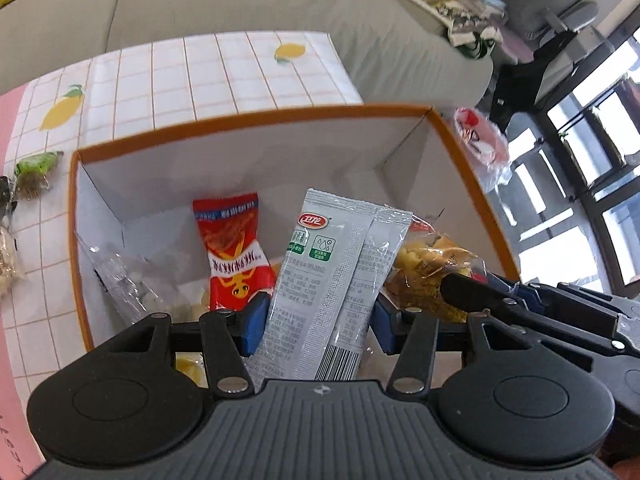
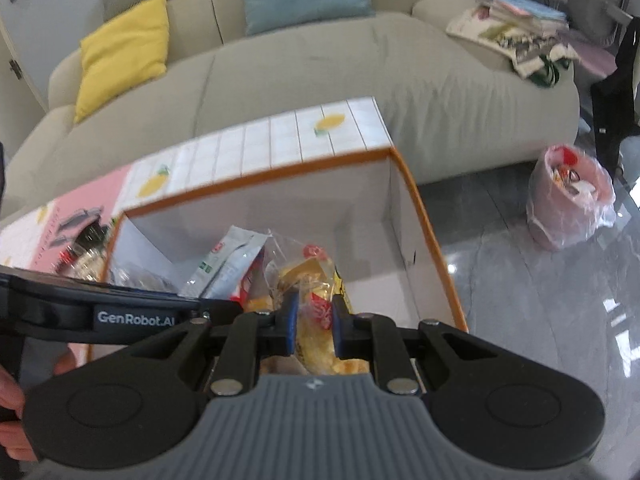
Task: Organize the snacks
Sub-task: 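Carry the white packets and yellow bag with both tools over the orange box, then open both tools to drop the white packets and yellow bag into the box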
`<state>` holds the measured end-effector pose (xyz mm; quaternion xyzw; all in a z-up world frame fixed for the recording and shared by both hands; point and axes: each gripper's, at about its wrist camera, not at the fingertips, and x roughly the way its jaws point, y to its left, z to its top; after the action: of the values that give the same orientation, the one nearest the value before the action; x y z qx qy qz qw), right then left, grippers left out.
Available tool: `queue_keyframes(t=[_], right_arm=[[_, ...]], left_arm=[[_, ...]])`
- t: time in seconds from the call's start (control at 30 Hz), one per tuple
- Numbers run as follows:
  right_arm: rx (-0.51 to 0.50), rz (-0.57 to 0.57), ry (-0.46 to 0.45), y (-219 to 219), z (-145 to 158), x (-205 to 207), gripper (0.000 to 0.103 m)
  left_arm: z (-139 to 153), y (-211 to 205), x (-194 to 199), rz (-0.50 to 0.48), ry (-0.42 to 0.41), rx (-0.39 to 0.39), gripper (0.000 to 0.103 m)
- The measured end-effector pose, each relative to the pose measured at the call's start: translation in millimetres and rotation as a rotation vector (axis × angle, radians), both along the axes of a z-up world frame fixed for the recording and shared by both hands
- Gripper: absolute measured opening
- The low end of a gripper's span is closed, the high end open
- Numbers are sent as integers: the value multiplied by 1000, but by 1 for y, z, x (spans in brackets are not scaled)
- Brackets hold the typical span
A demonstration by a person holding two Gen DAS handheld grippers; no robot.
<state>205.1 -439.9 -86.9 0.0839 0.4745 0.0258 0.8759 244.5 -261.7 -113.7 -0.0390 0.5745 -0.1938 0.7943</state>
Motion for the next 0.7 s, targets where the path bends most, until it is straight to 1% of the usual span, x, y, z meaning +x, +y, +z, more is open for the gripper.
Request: queue_keyframes(t=[0.23, 0.37, 0.43, 0.57, 0.6, 0.7], right_arm=[[-64, 23, 51, 1, -18, 2, 14], [-59, 9, 94, -4, -29, 4, 15], [-52, -4, 114, -6, -34, 5, 15], [-52, -15, 145, -7, -39, 4, 15], [-52, -15, 151, -7, -39, 4, 17], [-63, -18, 157, -3, -36, 3, 20]], left_arm=[[-12, -11, 2, -30, 51, 38, 61], [-18, -17, 4, -52, 98, 67, 61], [-20, -17, 4, -53, 111, 69, 62], [-19, -18, 5, -59, 106, 83, 67], [-18, -18, 5, -62, 107, 81, 69], [-14, -17, 6, -59, 110, 87, 70]])
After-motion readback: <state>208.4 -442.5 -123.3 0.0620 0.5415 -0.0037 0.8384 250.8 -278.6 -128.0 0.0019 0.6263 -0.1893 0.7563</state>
